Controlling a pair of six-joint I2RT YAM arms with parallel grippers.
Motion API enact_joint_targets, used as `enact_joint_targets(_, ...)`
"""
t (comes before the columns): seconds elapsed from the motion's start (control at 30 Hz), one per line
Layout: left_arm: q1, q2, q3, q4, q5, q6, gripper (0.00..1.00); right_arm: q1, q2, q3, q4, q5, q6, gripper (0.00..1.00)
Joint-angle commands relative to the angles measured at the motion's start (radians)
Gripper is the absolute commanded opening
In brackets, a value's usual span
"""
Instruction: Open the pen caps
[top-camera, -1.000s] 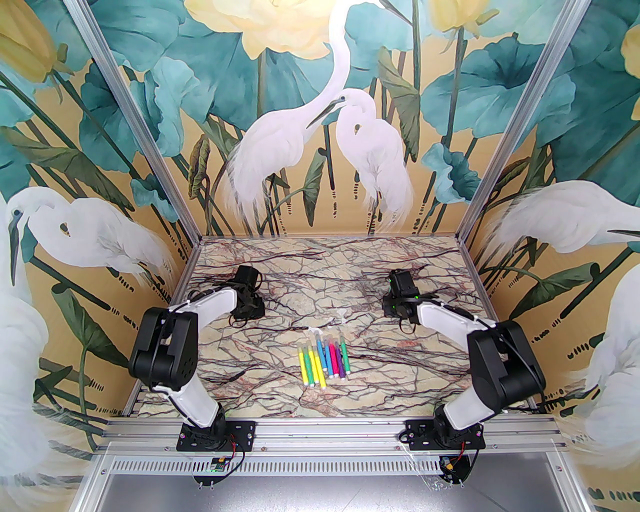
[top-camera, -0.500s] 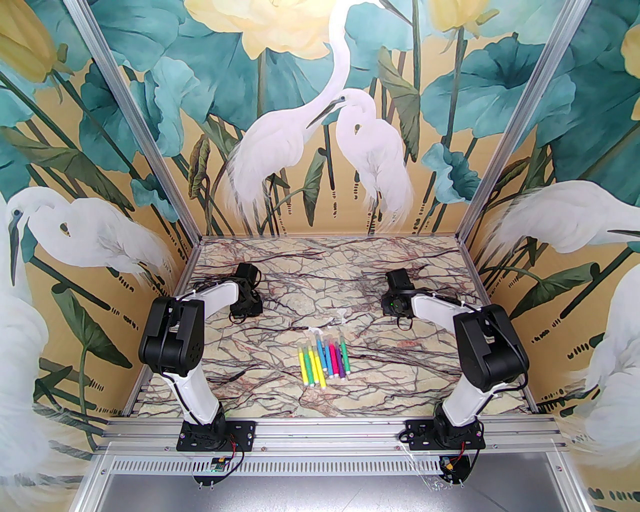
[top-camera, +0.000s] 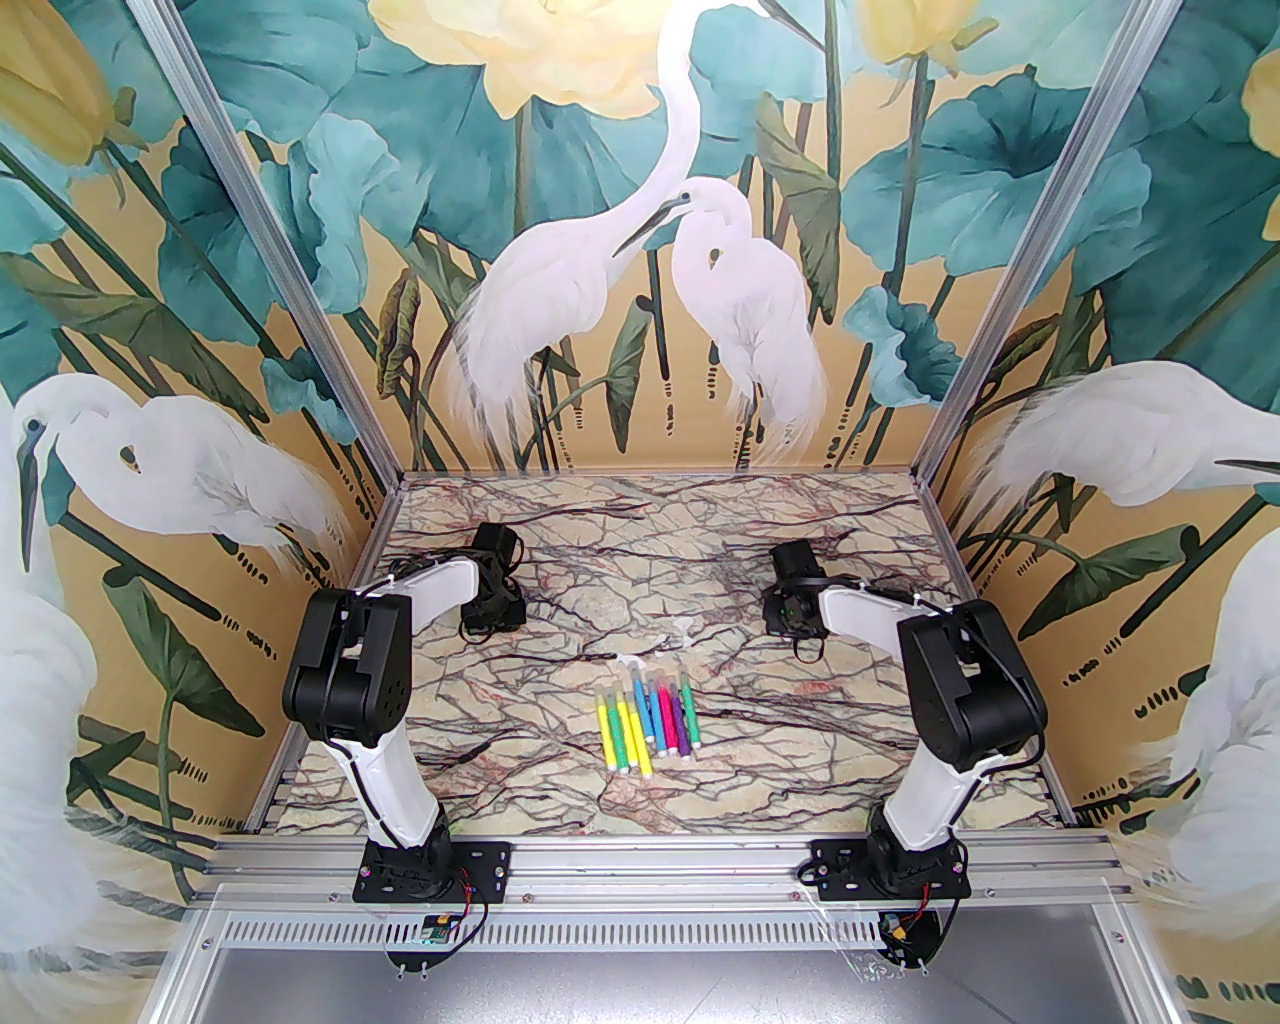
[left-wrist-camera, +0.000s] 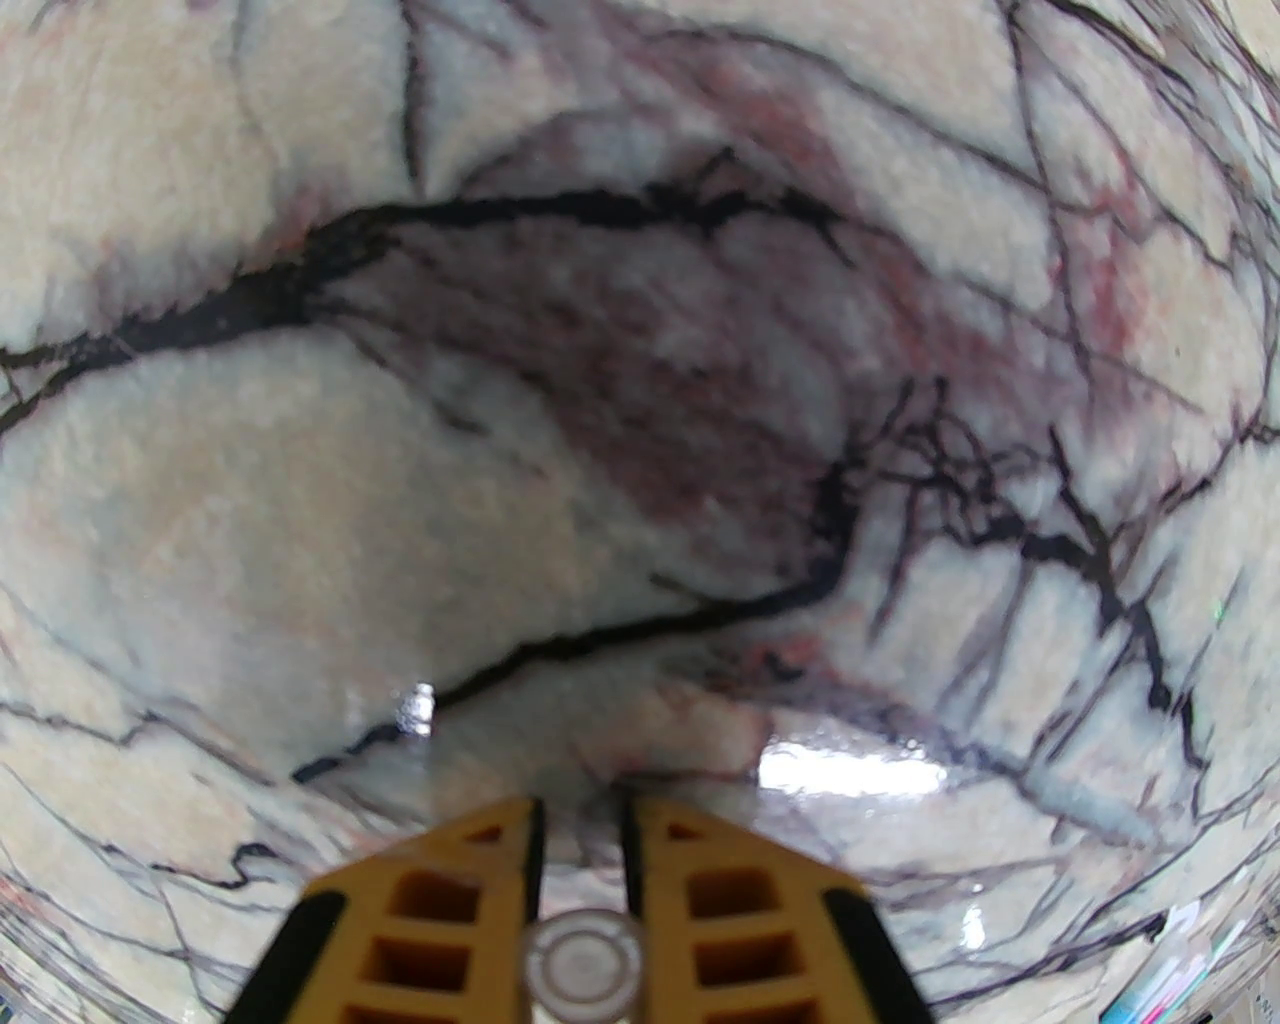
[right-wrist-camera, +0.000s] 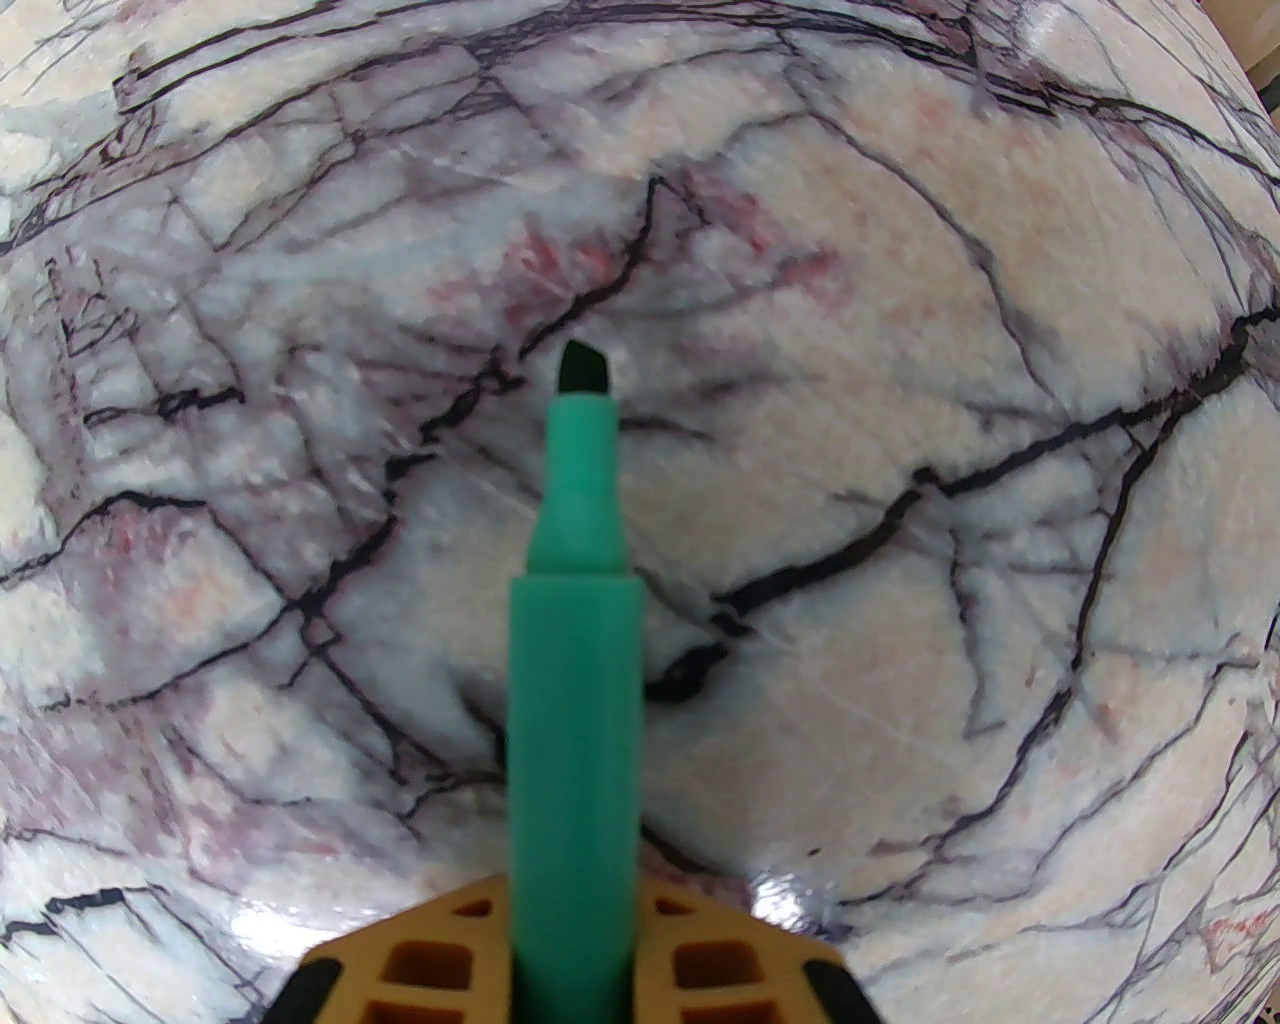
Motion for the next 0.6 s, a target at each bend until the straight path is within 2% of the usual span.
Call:
enact_joint_targets(0.0,0.010,0.046,0.007,0.010,0.021,0.017,0.15,-0.004,0.015,0.019,-0.018,-0.008,0.018,0.21)
enact_joint_targets(0.57,0.010,0.035,0.011,0.003,0.050,0.011,0.34,-0.009,-0.002,0.011,-0.030,-0.005,0.026,0.28)
